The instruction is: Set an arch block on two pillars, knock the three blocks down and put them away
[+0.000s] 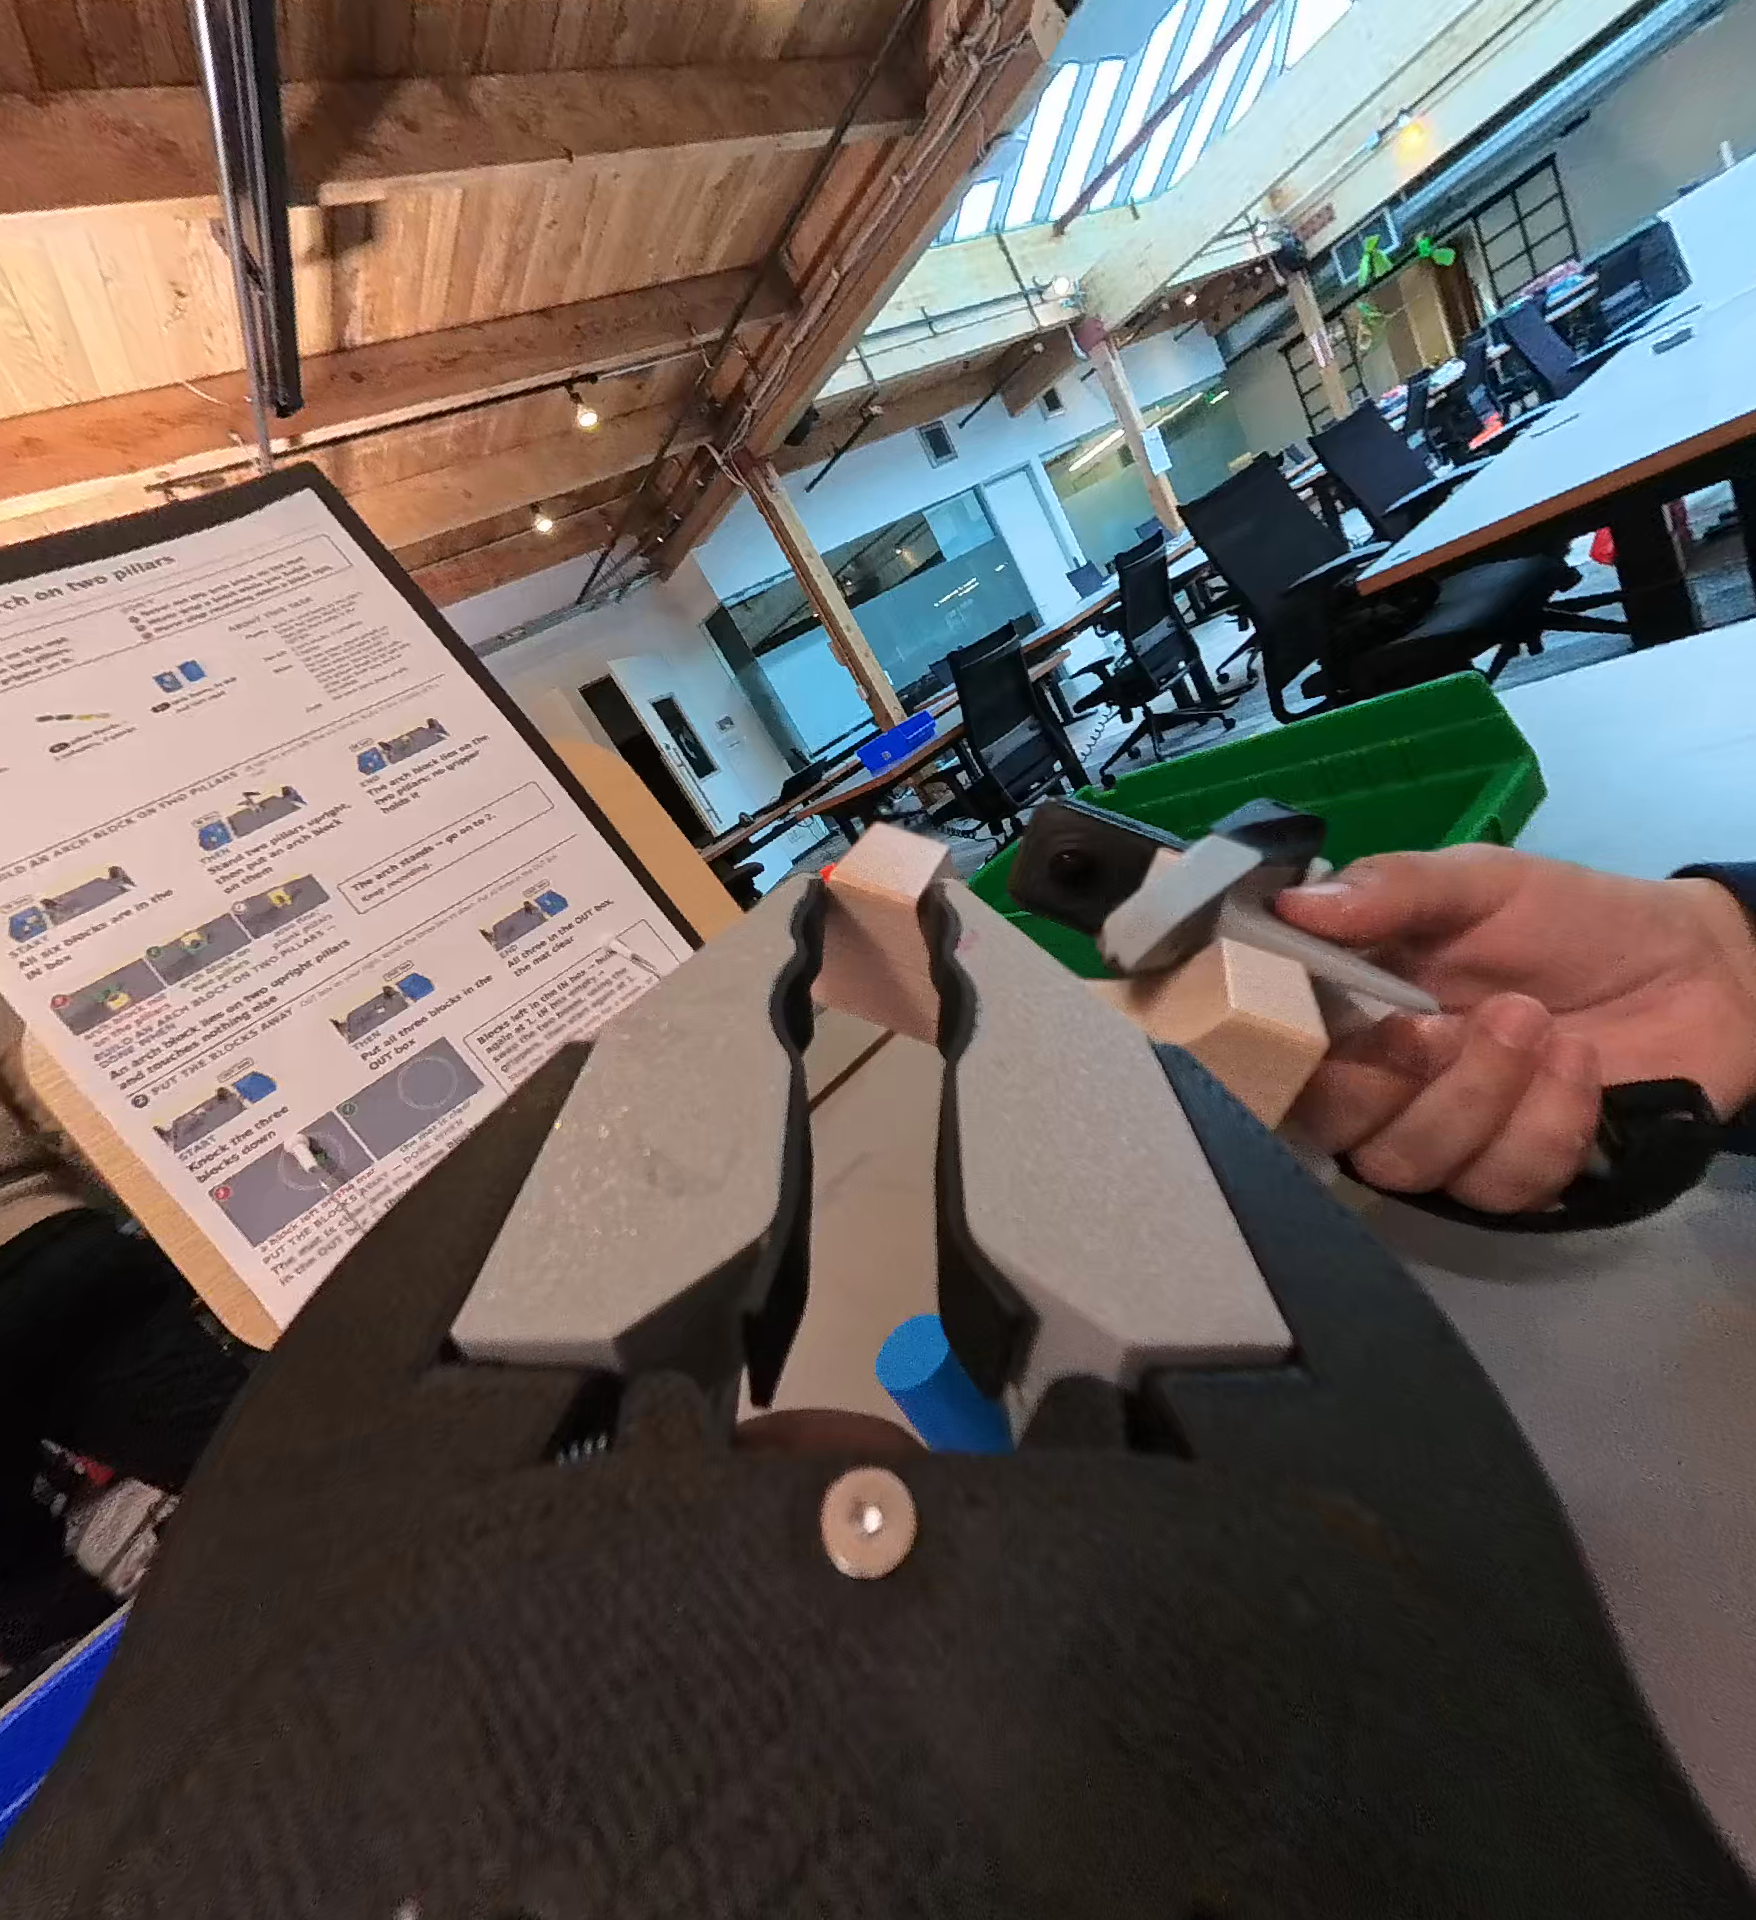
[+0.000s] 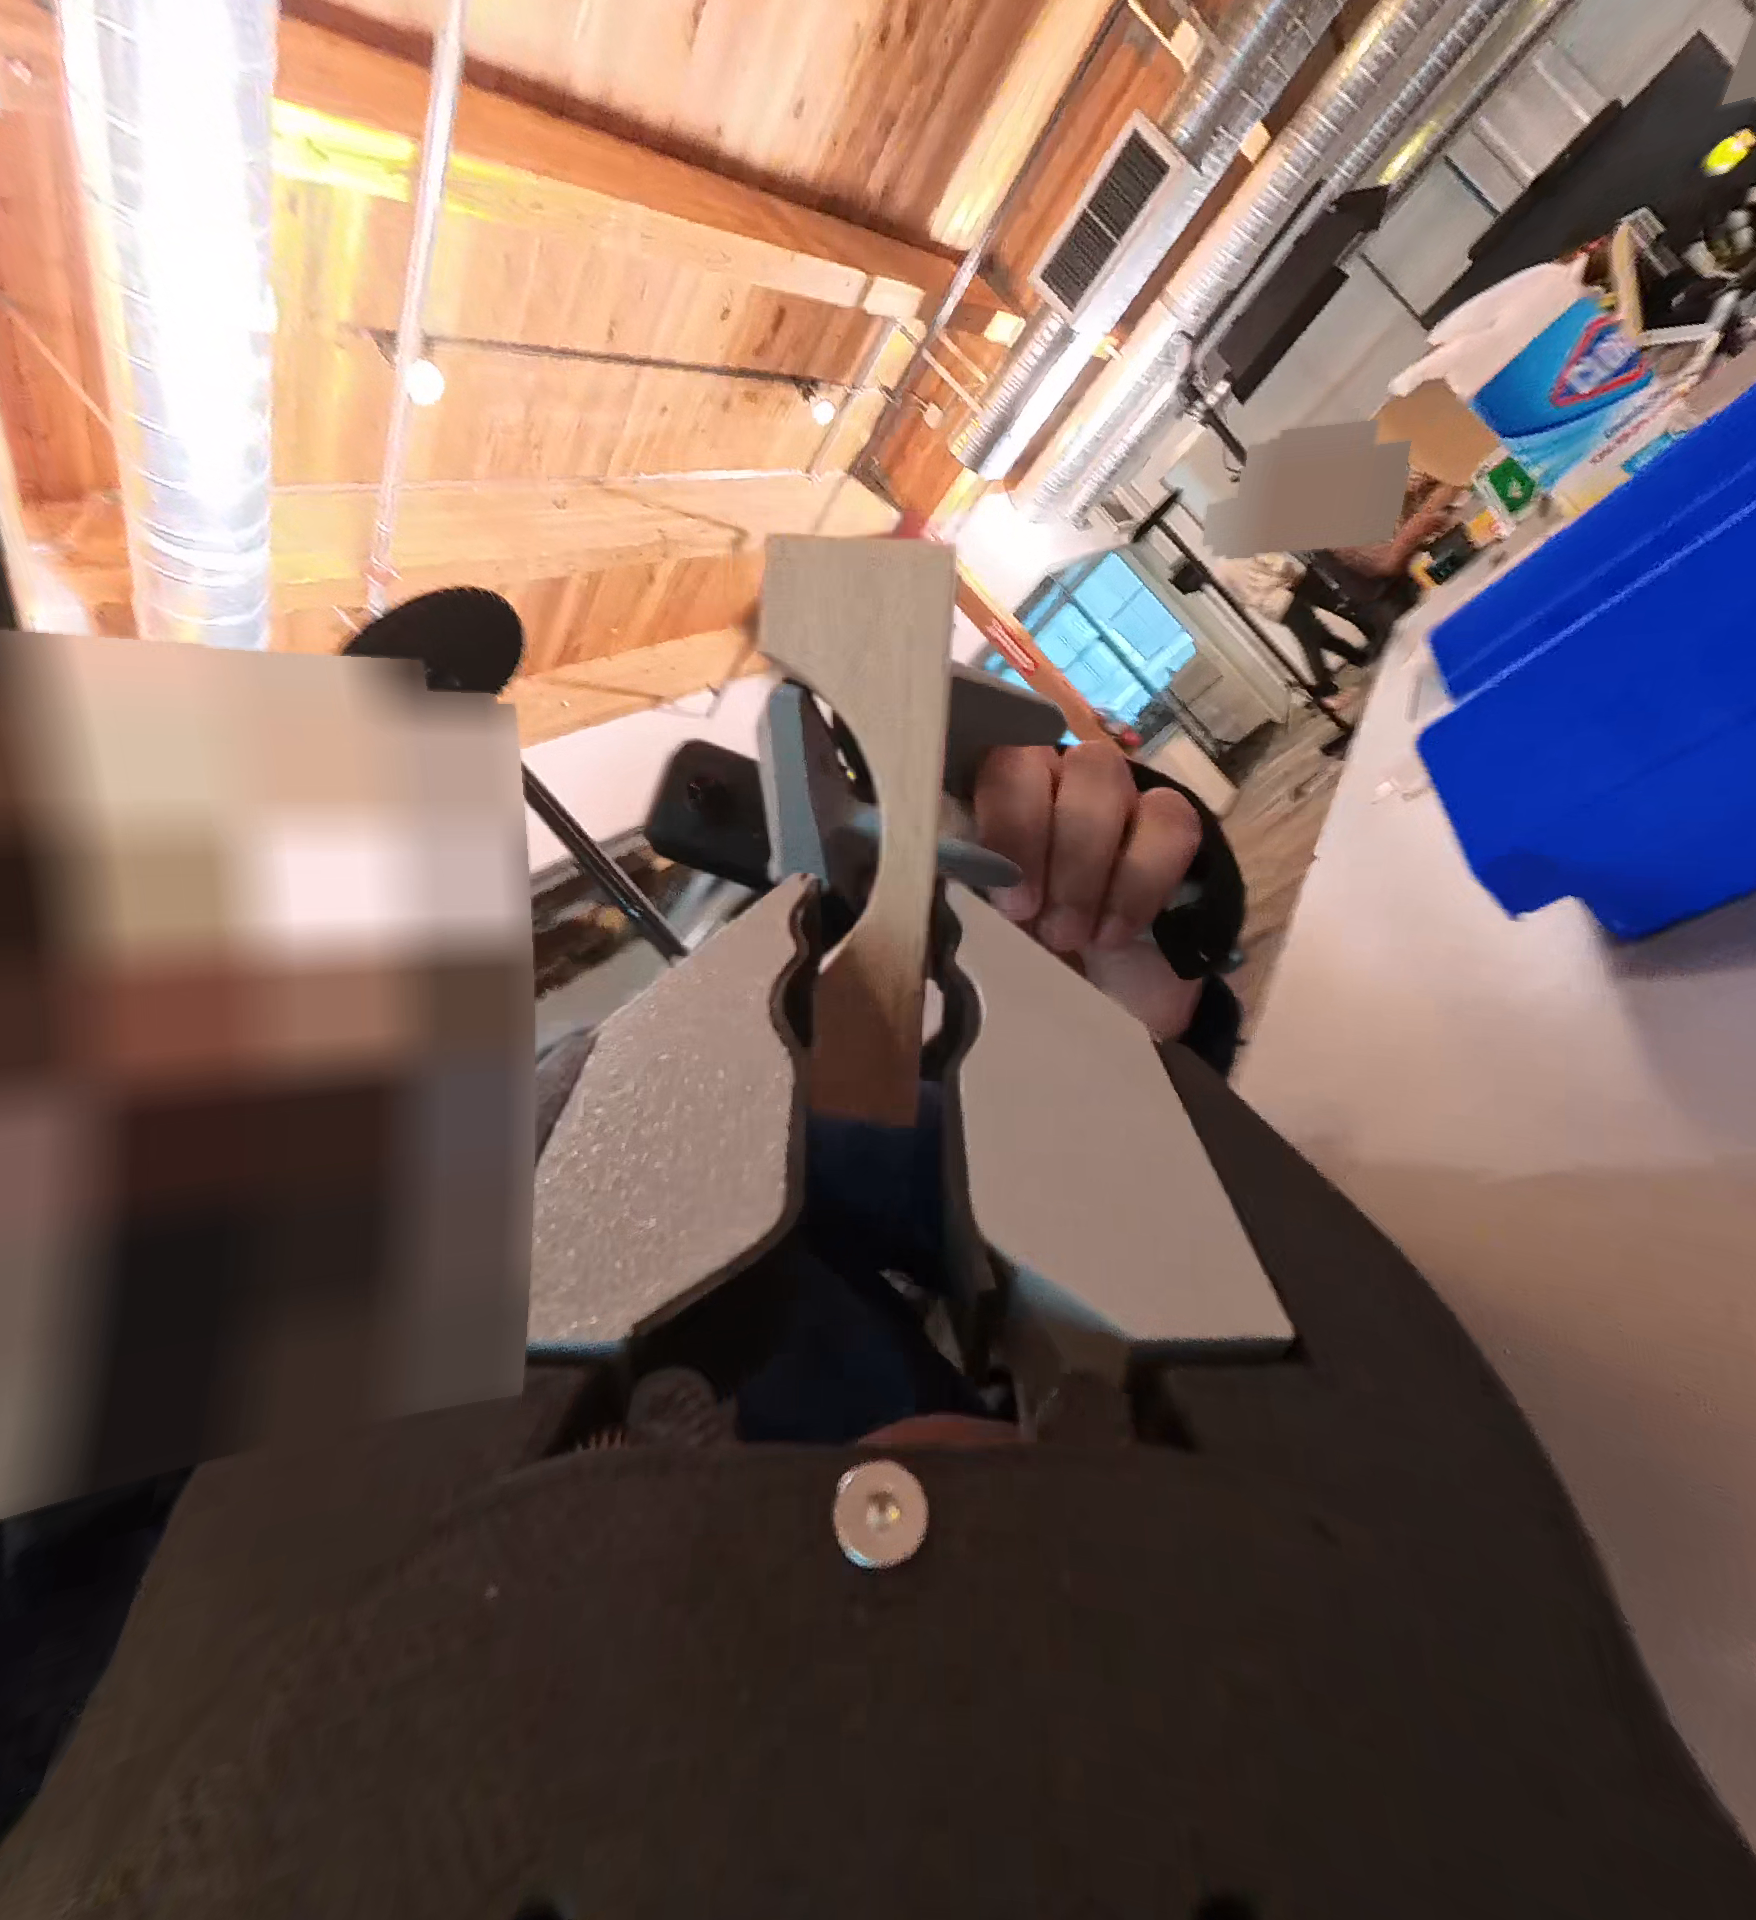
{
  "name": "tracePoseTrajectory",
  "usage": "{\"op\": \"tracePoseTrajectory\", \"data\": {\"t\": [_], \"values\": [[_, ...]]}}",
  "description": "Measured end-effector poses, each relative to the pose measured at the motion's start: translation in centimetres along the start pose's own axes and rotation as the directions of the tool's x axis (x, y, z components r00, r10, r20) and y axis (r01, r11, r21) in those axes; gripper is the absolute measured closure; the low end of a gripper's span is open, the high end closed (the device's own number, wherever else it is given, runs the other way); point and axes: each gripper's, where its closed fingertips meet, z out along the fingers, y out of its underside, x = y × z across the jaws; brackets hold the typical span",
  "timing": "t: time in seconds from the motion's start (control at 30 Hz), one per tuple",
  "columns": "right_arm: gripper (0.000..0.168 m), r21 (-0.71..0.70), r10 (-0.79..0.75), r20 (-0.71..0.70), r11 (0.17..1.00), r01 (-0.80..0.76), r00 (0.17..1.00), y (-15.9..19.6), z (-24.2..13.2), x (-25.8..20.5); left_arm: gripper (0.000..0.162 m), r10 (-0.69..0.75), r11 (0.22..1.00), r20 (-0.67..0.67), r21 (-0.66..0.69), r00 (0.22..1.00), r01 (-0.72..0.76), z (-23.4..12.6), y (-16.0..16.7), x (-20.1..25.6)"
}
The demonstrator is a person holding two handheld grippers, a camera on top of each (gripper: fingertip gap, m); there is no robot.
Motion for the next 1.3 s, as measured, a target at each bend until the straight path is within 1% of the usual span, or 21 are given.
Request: {"op": "tracePoseTrajectory", "data": {"t": [0.03,0.13,0.2,0.23,0.3,0.37,0.43,0.47,0.53,0.6,0.67,0.73,0.8,0.9,0.97,1.03,1.1,1.13,1.17,1.23,1.3], "values": [[0.152,-0.015,-0.03,-0.039,0.999,0.03,0.999,0.2,0.0,0.4,0.145,0.007,1.0,-0.005,-0.005,1.0,-0.007,0.0,0.1,0.2],[0.155,-0.023,-0.148,-0.161,0.989,0.146,0.976,-0.3,-0.6,1.4,0.145,0.024,1.0,0.001,-0.017,1.0,-0.024,-0.3,0.5,0.4],[0.155,-0.054,-0.266,-0.275,0.964,0.261,0.924,-0.7,-0.9,2.1,0.145,0.01,0.999,0.01,-0.034,1.0,-0.009,-0.7,1.0,0.2],[0.155,-0.093,-0.341,-0.335,0.94,0.329,0.878,-0.8,-1.0,2.5,0.145,-0.011,0.999,0.008,-0.04,1.0,0.012,-1.0,1.3,0.2],[0.155,-0.234,-0.531,-0.456,0.846,0.479,0.714,-0.8,-1.1,3.5,0.144,-0.074,0.994,-0.014,-0.075,0.997,0.073,-1.9,2.0,0.1],[0.155,-0.413,-0.706,-0.521,0.7,0.583,0.48,-0.8,-1.5,4.5,0.145,-0.158,0.98,-0.049,-0.132,0.986,0.15,-2.8,3.0,0.1],[0.156,-0.58,-0.818,-0.522,0.548,0.603,0.242,-0.8,-2.0,5.6,0.146,-0.27,0.948,-0.093,-0.202,0.958,0.248,-3.9,3.9,0.1],[0.156,-0.644,-0.852,-0.502,0.484,0.592,0.15,-0.7,-2.2,6.0,0.147,-0.339,0.921,-0.107,-0.239,0.935,0.307,-4.5,4.4,0.0],[0.156,-0.73,-0.894,-0.447,0.377,0.57,0.02,-0.4,-2.1,6.6,0.148,-0.488,0.848,-0.129,-0.304,0.863,0.434,-5.5,5.2,0.1],[0.156,-0.791,-0.919,-0.384,0.273,0.548,-0.096,-0.2,-1.9,6.6,0.133,-0.64,0.736,-0.129,-0.385,0.757,0.557,-6.3,6.4,0.5],[0.156,-0.834,-0.932,-0.314,0.18,0.521,-0.18,0.2,-1.7,6.6,0.105,-0.761,0.617,-0.146,-0.464,0.633,0.635,-6.8,7.3,1.5],[0.156,-0.855,-0.945,-0.258,0.126,0.504,-0.201,0.8,-1.4,6.8,0.1,-0.824,0.542,-0.163,-0.503,0.543,0.673,-6.9,7.7,2.2],[0.156,-0.86,-0.955,-0.228,0.105,0.499,-0.192,1.5,-1.2,7.0,0.101,-0.841,0.519,-0.162,-0.512,0.516,0.685,-6.7,8.0,2.4],[0.156,-0.877,-0.952,-0.202,0.071,0.475,-0.232,1.4,-1.4,7.0,0.113,-0.837,0.518,-0.158,-0.537,0.523,0.666,-6.4,8.5,2.9],[0.156,-0.885,-0.953,-0.179,0.048,0.463,-0.243,1.6,-1.6,7.1,0.128,-0.833,0.529,-0.185,-0.541,0.521,0.654,-6.1,8.2,3.4],[0.156,-0.889,-0.949,-0.169,0.031,0.457,-0.265,1.4,-1.8,7.0,0.128,-0.812,0.557,-0.195,-0.541,0.551,0.63,-5.7,8.2,3.4],[0.154,-0.88,-0.952,-0.172,0.033,0.473,-0.252,1.4,-1.8,6.8,0.129,-0.784,0.593,-0.217,-0.539,0.581,0.599,-5.5,8.0,3.5],[0.153,-0.871,-0.961,-0.172,0.046,0.489,-0.217,1.6,-1.8,6.7,0.129,-0.766,0.617,-0.239,-0.535,0.597,0.577,-5.4,7.7,3.5],[0.152,-0.855,-0.972,-0.176,0.073,0.513,-0.155,2.1,-1.7,6.6,0.13,-0.745,0.643,-0.267,-0.533,0.611,0.55,-5.4,7.5,3.6],[0.15,-0.793,-0.978,-0.206,0.191,0.579,0.041,3.3,-1.3,5.8,0.131,-0.687,0.706,-0.344,-0.525,0.64,0.475,-5.4,7.1,3.9],[0.146,-0.707,-0.948,-0.243,0.319,0.631,0.207,3.3,-0.9,4.3,0.131,-0.593,0.786,-0.432,-0.493,0.68,0.373,-5.4,6.7,4.2]]}}
